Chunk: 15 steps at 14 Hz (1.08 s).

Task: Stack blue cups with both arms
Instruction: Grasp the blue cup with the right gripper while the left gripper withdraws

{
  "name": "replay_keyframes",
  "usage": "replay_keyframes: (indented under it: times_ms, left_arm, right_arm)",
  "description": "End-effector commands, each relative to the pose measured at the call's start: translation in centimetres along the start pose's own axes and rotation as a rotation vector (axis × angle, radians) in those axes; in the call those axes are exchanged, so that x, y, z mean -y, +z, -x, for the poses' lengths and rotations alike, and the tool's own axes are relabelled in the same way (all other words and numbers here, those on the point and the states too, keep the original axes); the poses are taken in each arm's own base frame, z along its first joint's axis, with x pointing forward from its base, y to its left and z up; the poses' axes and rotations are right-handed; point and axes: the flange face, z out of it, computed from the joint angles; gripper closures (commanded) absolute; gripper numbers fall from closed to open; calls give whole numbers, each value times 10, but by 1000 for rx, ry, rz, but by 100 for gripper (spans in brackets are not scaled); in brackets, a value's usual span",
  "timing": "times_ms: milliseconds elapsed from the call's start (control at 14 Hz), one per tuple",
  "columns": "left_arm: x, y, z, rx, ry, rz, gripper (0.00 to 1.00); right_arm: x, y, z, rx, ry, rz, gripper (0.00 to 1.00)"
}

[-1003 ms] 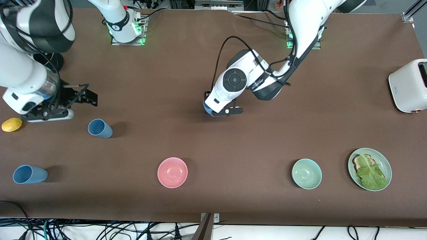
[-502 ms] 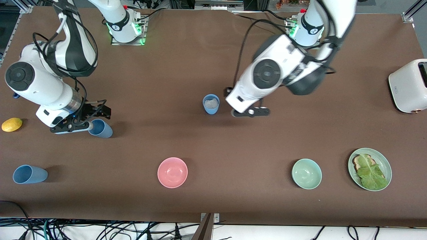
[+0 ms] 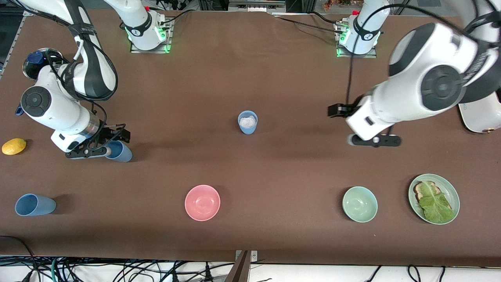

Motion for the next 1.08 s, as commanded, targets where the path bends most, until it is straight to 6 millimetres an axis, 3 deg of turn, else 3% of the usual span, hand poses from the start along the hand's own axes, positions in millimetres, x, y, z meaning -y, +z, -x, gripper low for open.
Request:
replay_keyframes:
  times_ms: [0,430,717,860,1003]
  left_arm:
    - [32,-28,20,-34,78,-45,0]
    - [71,-59,48,-95,163,-126,0]
    - [87,-37,66,-226,160,-145,0]
    - [99,-35,72,-306,140,-110,0]
    - [132,-40,66,-344,83,-80,0]
  right_arm:
    - [-1,15,4,-13,-19,3,17]
    - [-20,30,2,-21,-45,4,28]
    - [-21,35,1,-19,-44,4,31]
    - [-21,40,-1,-28,-42,4,34]
    - [-21,44,-1,-28,-36,4,36]
